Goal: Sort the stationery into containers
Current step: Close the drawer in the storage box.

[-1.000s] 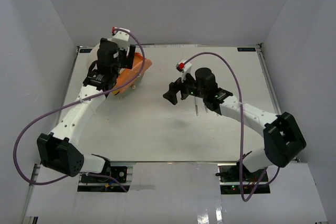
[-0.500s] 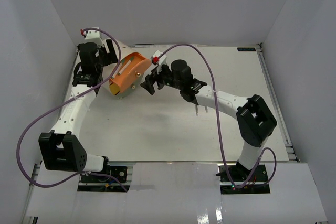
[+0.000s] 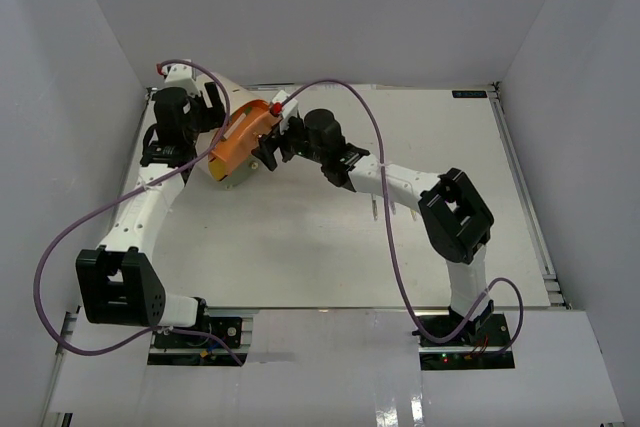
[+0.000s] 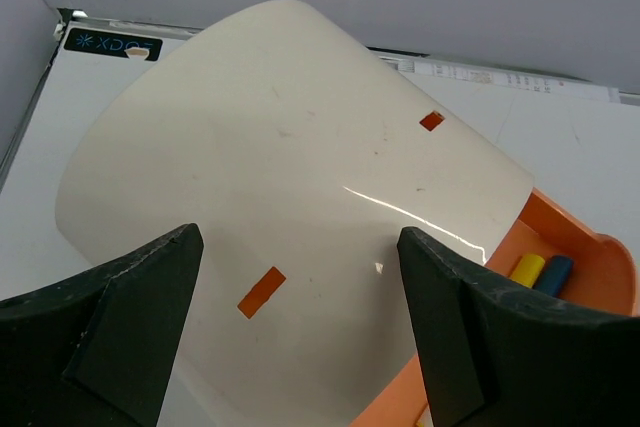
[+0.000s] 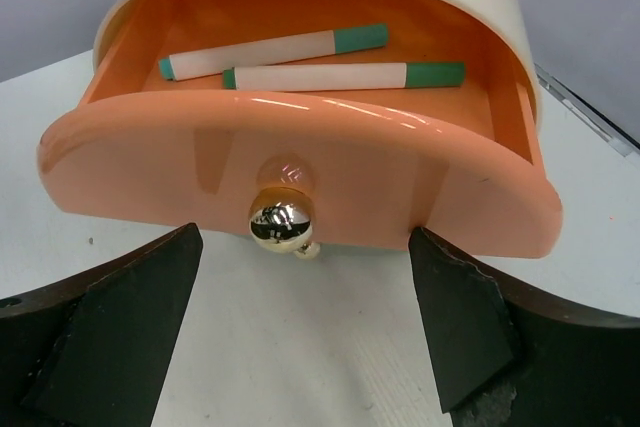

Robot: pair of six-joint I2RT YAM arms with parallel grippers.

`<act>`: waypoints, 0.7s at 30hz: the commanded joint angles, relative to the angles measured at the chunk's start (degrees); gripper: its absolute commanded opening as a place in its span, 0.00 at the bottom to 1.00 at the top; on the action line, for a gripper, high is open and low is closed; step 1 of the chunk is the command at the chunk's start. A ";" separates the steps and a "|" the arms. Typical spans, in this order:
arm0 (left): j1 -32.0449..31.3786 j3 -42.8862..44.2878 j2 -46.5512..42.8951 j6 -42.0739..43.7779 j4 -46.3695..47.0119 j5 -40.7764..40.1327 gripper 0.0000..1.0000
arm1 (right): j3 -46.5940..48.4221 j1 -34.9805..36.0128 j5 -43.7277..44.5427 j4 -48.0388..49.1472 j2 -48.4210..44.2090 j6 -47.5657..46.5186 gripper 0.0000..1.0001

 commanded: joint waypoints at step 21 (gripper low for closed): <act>0.41 -5.90 -4.80 -2.23 -1.23 5.38 0.87 | 15.95 3.60 5.36 11.29 13.87 0.42 0.89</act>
